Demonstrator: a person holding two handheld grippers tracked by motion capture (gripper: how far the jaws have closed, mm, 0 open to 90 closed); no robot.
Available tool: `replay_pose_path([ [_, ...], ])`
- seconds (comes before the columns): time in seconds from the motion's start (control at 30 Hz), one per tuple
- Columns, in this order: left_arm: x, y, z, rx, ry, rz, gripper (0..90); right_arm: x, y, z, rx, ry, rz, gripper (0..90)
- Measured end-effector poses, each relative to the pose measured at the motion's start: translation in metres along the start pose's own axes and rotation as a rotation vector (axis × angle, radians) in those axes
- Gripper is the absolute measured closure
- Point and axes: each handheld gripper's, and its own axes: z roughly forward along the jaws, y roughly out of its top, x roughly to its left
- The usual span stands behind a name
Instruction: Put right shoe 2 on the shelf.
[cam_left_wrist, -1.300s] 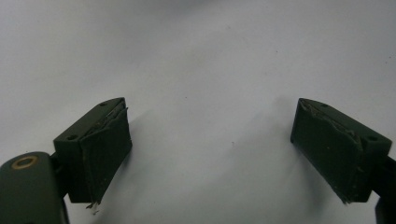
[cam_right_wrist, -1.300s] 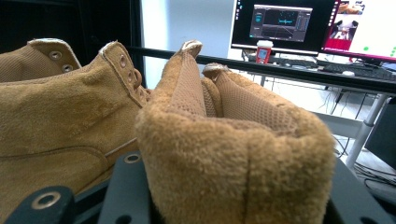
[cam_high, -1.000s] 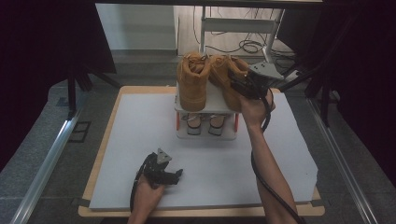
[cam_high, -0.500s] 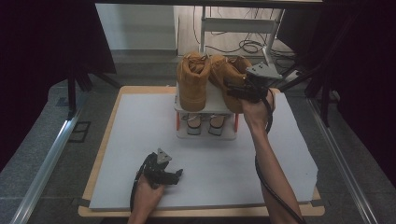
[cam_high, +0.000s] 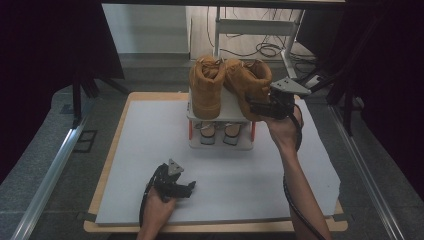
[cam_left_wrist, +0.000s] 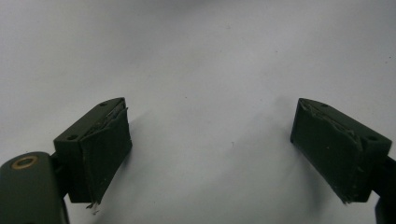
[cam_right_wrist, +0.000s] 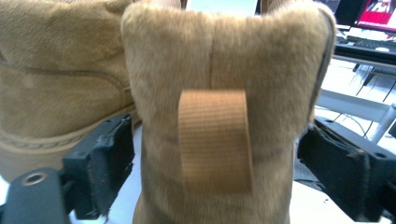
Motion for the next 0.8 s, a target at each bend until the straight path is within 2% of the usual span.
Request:
replay_pose_path([
  [0.17, 0.000, 0.000, 0.000, 0.000, 0.000, 0.000, 11.8, -0.001, -0.004, -0.008, 0.015, 0.010, 0.009, 13.8],
  [0.4, 0.000, 0.000, 0.000, 0.000, 0.000, 0.000, 11.8, -0.004, -0.012, -0.021, 0.051, 0.033, 0.012, 27.3],
  [0.63, 0.000, 0.000, 0.000, 0.002, 0.000, 0.001, 11.8, -0.011, -0.025, -0.038, 0.058, 0.058, 0.021, 50.4],
  [0.8, 0.000, 0.000, 0.000, 0.002, 0.000, 0.000, 11.8, -0.017, -0.036, -0.051, 0.044, 0.048, 0.001, 70.7],
])
